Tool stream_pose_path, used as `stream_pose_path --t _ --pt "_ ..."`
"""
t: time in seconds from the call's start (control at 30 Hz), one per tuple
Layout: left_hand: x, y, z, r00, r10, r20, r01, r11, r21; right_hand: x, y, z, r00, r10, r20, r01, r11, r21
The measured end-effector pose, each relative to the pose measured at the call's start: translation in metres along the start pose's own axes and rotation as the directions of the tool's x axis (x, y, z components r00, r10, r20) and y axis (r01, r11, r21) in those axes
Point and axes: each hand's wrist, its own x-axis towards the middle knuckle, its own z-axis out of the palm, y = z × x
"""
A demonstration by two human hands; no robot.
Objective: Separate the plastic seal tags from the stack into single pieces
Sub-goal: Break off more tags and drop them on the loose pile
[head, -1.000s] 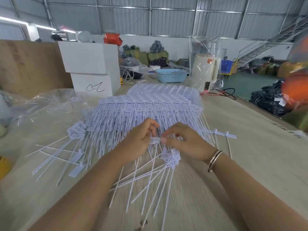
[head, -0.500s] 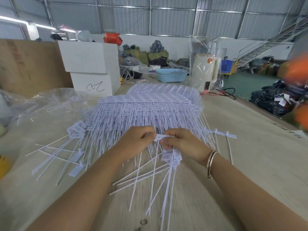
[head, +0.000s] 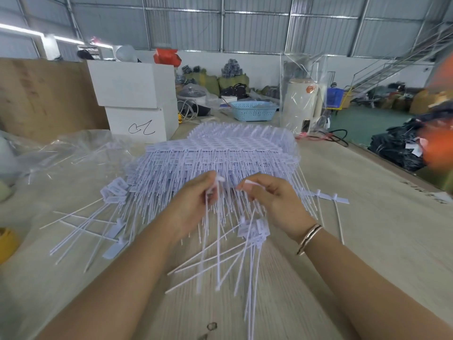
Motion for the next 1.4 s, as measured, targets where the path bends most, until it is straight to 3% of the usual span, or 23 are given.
stream_pose_path --t 0.07,0.13,0.2,0.27,0.37,0.47,0.53,0.7,0.83,0.97,1.1,1.2,1.3,1.4 --pt "0.001 0.005 -0.011 0.998 0.012 -0.062 -0.015 0.999 -0.051 0.001 0.000 -0.009 0.998 0.002 -0.065 0.002 0.997 0.074" --pt "0.002 0.009 -0.016 0.998 0.013 -0.059 -0.011 0.999 0.035 0.000 0.005 -0.015 0.996 0.094 -0.010 -0.093 0.994 0.050" --pt "0.004 0.011 -0.014 0.999 -0.020 -0.047 0.027 0.985 0.173 -0.001 0.012 -0.012 0.973 0.199 0.113 -0.188 0.977 -0.103" --pt "0.004 0.011 -0.014 0.997 -0.031 -0.069 0.052 0.940 0.338 -0.003 0.016 -0.004 0.949 0.247 0.196 -0.185 0.940 -0.287" --pt "0.001 0.009 -0.016 0.999 -0.042 -0.001 0.037 0.860 0.509 0.000 0.016 -0.001 0.959 0.220 0.178 -0.120 0.887 -0.447" --pt "-0.004 0.008 -0.010 0.994 -0.059 0.097 -0.005 0.831 0.556 -0.001 0.013 -0.004 0.978 0.204 0.047 -0.182 0.940 -0.289" --pt "-0.005 0.006 -0.005 0.984 -0.076 0.163 -0.029 0.827 0.561 -0.002 0.012 -0.004 0.967 0.245 0.065 -0.237 0.965 -0.115" --pt "-0.010 0.006 0.002 0.970 -0.066 0.233 -0.074 0.836 0.544 -0.002 0.012 -0.001 0.953 0.246 0.178 -0.198 0.947 -0.252" --pt "-0.008 0.008 -0.003 0.988 0.004 0.152 -0.076 0.877 0.474 -0.001 0.011 -0.005 0.946 0.264 0.186 -0.242 0.961 -0.133" --pt "-0.009 0.009 -0.003 0.986 -0.034 0.164 -0.067 0.815 0.575 -0.003 0.006 -0.006 0.942 0.281 0.183 -0.279 0.960 -0.035" --pt "-0.009 0.011 0.003 0.987 -0.005 0.163 -0.077 0.866 0.494 -0.003 0.002 -0.003 0.926 0.283 0.249 -0.249 0.955 -0.161" --pt "-0.009 0.008 0.010 0.996 -0.014 0.087 -0.020 0.926 0.376 -0.002 0.001 -0.001 0.937 0.251 0.241 -0.220 0.964 -0.150" --pt "-0.008 0.003 0.019 0.998 -0.064 0.000 0.064 0.992 0.111 -0.003 0.002 0.000 0.965 0.200 0.168 -0.192 0.979 -0.063" --pt "-0.008 0.002 0.029 0.993 -0.105 -0.058 0.099 0.990 -0.100 -0.002 0.003 0.002 0.989 0.126 0.083 -0.125 0.992 -0.016"
